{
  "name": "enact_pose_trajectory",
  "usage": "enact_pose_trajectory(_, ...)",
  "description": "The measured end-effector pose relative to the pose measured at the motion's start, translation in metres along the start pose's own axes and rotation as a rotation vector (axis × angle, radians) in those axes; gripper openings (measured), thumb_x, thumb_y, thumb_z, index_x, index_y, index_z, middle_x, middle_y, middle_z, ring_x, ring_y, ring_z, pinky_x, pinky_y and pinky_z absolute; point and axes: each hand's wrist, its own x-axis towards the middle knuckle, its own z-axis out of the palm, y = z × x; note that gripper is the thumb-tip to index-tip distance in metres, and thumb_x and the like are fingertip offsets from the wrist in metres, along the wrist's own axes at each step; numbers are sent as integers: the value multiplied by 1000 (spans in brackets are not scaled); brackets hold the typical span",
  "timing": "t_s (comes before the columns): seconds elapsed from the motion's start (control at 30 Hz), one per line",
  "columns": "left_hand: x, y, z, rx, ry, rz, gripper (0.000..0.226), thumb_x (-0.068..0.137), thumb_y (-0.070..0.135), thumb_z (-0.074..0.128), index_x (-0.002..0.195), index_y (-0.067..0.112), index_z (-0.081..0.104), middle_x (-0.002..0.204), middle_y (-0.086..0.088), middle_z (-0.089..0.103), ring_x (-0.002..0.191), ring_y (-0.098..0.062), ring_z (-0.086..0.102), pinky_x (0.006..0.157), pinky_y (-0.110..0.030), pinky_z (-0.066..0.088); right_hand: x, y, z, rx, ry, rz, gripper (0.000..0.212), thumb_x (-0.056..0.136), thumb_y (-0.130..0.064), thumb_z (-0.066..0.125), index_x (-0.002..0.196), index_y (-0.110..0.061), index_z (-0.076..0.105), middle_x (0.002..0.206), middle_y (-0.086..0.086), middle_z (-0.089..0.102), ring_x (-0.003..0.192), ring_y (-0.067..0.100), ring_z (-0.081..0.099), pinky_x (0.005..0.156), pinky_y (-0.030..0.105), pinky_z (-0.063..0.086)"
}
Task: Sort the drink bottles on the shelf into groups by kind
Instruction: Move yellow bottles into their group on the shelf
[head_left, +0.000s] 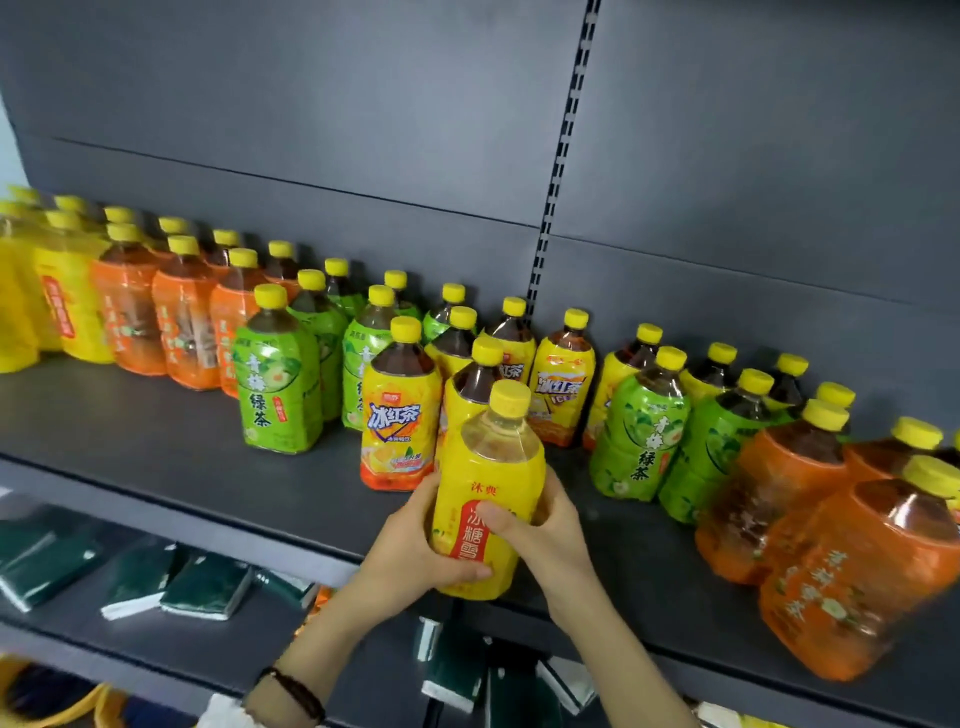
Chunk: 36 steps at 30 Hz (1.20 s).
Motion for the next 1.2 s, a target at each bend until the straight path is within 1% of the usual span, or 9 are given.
enact_pose_trajectory(0.13, -6, -12, -66, 21, 72, -17, 92, 52, 21, 93, 127, 37, 43, 102, 9, 69, 96, -3, 66, 71, -20, 54, 23, -2, 65, -26, -124, -12, 68, 69, -28, 83, 124, -39, 46, 118, -8, 62, 99, 8, 65, 70, 20, 55)
enact_pose_trajectory(0.37, -15, -41, -199, 29, 155, -23, 90, 51, 29, 93, 127, 36, 45, 108, 16, 68, 99, -7, 66, 74, -24, 55, 61, 4, 187, -4, -258, -26, 76, 58, -68, 75, 124, -51, 42, 128, -13, 57, 112, 3, 60, 86, 25, 53)
enact_pose_trajectory(0.5, -18, -61, -272, 22, 207, -42, 91, 49, 34, 94, 126, 38, 45, 109, 20, 68, 100, -5, 65, 75, -24, 55, 95, 6, 232, 19, -55, -60, 64, 76, -59, 57, 135, -40, 39, 141, -11, 44, 128, 6, 45, 102, 26, 40)
enact_pose_trajectory(0.6, -14, -74, -323, 30, 250, -61, 87, 53, 25, 92, 126, 35, 45, 104, 16, 69, 97, -3, 65, 70, -17, 53, 130, 5, 257, 18, 141, -40, 68, 82, -48, 66, 141, -34, 36, 142, -6, 42, 130, 13, 42, 110, 39, 37)
enact_pose_trajectory(0.73, -4, -86, -374, 41, 337, -58, 98, 52, 37, 92, 133, 38, 36, 111, 16, 65, 98, -1, 64, 72, -19, 54, 152, 15, 284, -1, 254, -31, 71, 75, -57, 69, 136, -42, 36, 139, -4, 48, 124, 16, 50, 103, 45, 45)
enact_pose_trajectory(0.8, 3, -90, -390, 40, 403, -53, 97, 61, 20, 89, 133, 36, 27, 111, 19, 58, 92, 6, 64, 69, -16, 53, 148, 20, 294, 29, 291, -67, 60, 81, -51, 67, 132, -47, 35, 136, -7, 48, 122, 14, 50, 101, 43, 46)
enact_pose_trajectory(0.87, 11, -94, -407, 65, 460, -52, 90, 64, 12, 86, 126, 32, 24, 107, 22, 51, 85, 7, 62, 65, -13, 52, 147, 21, 302, 47, 306, -78, 69, 77, -55, 63, 138, -44, 32, 139, -6, 45, 124, 14, 47, 100, 38, 45)
enact_pose_trajectory(1.07, 43, -114, -450, 75, 569, -72, 76, 64, 19, 85, 125, 25, 41, 109, 19, 53, 99, 0, 55, 77, -19, 47, 149, 22, 311, 53, 323, -83, 88, 65, -72, 60, 142, -41, 30, 135, -10, 44, 120, 9, 46, 92, 31, 43)
enact_pose_trajectory(1.2, 62, -124, -468, 105, 638, -76, 79, 68, 17, 84, 134, 14, 42, 121, 1, 57, 107, -13, 57, 89, -33, 51, 150, 25, 310, 91, 337, -81, 69, 74, -52, 57, 137, -45, 30, 124, -18, 45, 117, 8, 46, 87, 25, 42)
